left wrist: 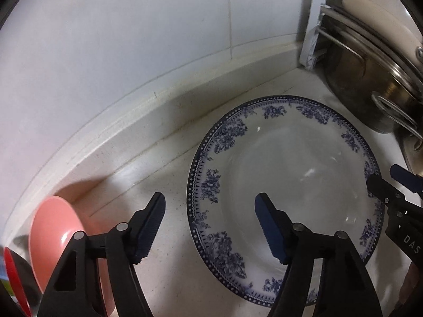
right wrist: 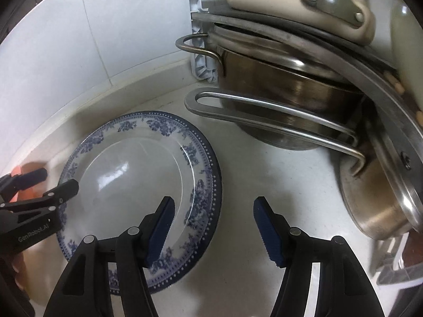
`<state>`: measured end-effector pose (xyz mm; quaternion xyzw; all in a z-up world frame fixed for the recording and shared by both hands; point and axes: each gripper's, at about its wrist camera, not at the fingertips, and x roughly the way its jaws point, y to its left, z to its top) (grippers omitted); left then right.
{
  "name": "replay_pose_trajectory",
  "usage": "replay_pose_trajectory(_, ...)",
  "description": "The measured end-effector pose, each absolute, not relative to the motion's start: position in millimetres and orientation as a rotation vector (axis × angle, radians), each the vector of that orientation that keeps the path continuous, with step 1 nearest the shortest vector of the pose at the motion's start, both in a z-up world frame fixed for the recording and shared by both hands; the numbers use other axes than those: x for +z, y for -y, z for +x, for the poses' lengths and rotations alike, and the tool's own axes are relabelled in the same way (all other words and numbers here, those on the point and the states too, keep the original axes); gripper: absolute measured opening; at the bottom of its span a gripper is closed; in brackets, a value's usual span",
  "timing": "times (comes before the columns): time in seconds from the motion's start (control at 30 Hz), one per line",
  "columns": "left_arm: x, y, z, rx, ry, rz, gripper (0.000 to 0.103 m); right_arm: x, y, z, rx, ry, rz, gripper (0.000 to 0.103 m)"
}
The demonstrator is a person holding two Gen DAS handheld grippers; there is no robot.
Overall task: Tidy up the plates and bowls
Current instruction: 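Move both grippers to the smaller blue-and-white plate by the pot rack, then close both grippers on the rim of the smaller blue-and-white plate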
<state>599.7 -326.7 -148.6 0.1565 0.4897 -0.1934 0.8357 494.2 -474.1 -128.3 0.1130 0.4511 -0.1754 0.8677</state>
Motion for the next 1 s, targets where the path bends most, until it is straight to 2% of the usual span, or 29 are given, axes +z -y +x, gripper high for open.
replay_pose_trajectory(0.03, -150.5, 326.9, 601.7, -0.411, -1.048, 0.326, 0.067, -129.7, 475.1, 496.0, -0.367, -0.948, 0.235, 0.062)
replay_pose_trajectory(0.1, -153.9, 327.2, 604.3, -0.419, -1.067, 0.32, 0.064, -133.6, 476.4, 500.5, -0.368, -0.963, 0.236, 0.055)
replay_pose_trajectory(0.3, -153.6, 326.5, 608.7, -0.433, -1.077, 0.291, 0.059, -145.2, 480.1, 512.4, -0.338, -1.0, 0.248, 0.049)
replay_pose_trajectory(0.37, -154.2, 329.2, 611.2, -0.448, -1.088, 0.282, 0.054, -148.3, 481.7, 516.4, -0.329, -0.998, 0.26, 0.049)
replay_pose_trajectory(0.5, -154.8, 332.4, 615.3, -0.438, -1.093, 0.275, 0.047, -149.1, 481.1, 521.4, -0.311, -1.004, 0.26, 0.039)
replay_pose_trajectory(0.6, -153.3, 330.7, 617.2, -0.409, -1.093, 0.28, 0.036, -148.9, 480.9, 524.6, -0.299, -1.016, 0.25, 0.038)
replay_pose_trajectory(1.0, -144.1, 313.7, 602.4, -0.401, -1.099, 0.218, 0.034, -139.9, 469.1, 523.7, -0.322, -1.028, 0.213, 0.038)
